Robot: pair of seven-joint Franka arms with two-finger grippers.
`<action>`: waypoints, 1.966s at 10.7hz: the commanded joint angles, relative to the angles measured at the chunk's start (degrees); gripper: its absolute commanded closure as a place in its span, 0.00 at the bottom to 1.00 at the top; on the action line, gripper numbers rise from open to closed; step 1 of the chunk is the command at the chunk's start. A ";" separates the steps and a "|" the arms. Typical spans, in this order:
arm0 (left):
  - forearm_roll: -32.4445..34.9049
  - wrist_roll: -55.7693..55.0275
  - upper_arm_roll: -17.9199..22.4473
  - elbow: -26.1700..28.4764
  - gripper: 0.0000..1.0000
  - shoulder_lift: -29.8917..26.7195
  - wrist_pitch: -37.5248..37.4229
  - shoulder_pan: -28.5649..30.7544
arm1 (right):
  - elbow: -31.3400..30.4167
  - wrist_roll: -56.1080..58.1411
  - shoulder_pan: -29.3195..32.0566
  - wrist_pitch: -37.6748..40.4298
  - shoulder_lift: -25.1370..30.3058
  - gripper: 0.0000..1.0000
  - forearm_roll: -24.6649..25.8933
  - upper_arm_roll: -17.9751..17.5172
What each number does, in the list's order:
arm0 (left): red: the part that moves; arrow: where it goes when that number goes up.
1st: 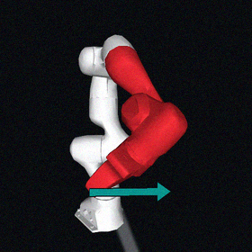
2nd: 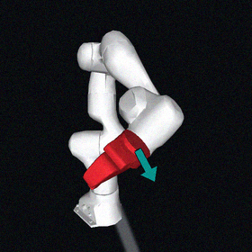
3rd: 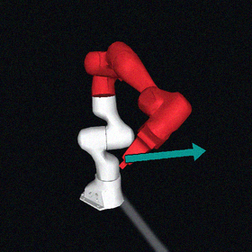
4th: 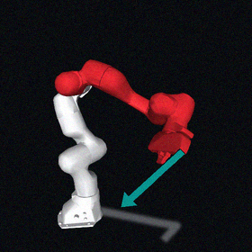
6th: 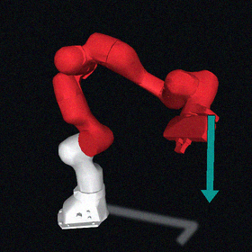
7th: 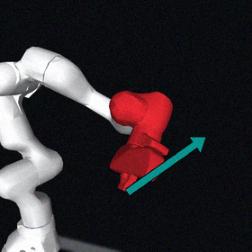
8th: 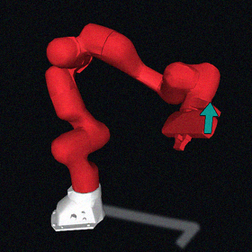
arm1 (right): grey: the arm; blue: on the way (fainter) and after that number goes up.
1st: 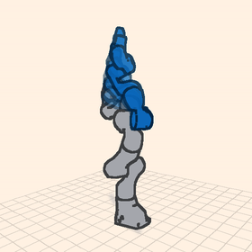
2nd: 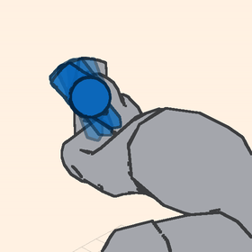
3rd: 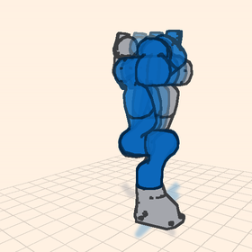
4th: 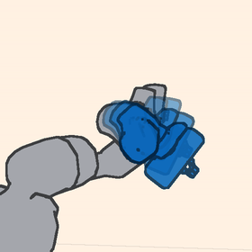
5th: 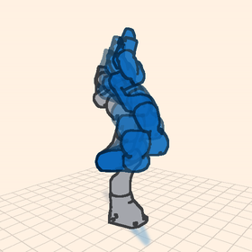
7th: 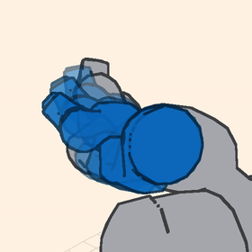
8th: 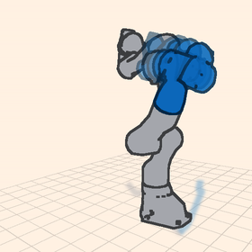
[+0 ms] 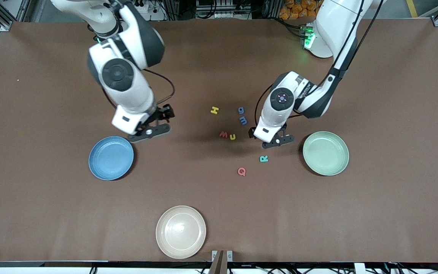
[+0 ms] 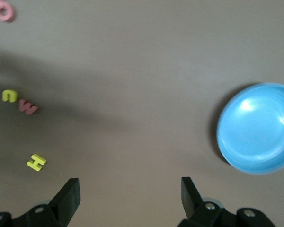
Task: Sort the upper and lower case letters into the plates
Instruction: 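Grasp the blue M with the left gripper while the right gripper grasps the pink w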
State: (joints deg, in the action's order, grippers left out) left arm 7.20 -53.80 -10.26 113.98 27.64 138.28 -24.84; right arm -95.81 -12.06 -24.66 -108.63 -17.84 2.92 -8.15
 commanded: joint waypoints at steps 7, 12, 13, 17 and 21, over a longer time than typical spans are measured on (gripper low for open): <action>9.05 -6.30 -0.63 1.68 0.00 2.67 1.72 -0.12 | -5.44 16.45 -2.22 -23.62 -10.08 0.17 9.98 -7.67; 9.06 -9.38 -1.77 1.68 0.25 3.21 1.81 0.67 | 0.51 13.55 -9.34 -26.02 -19.58 0.26 13.49 -7.59; 8.97 -9.74 -1.86 1.77 0.34 3.21 1.73 0.59 | 2.02 13.11 -9.70 -26.37 -21.43 0.30 15.34 -7.59; 9.06 -11.23 -3.00 2.55 0.34 3.03 1.73 0.76 | 7.82 13.55 -11.02 -27.51 -27.23 0.33 20.79 -7.59; 9.41 -5.46 -4.33 4.66 0.34 1.54 1.73 2.69 | 8.18 15.66 -11.02 -30.50 -29.26 0.33 21.51 -7.59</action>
State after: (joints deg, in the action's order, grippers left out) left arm 14.68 -61.45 -13.65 116.44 30.91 139.40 -23.83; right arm -89.57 3.12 -35.42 -138.69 -45.49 22.97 -15.60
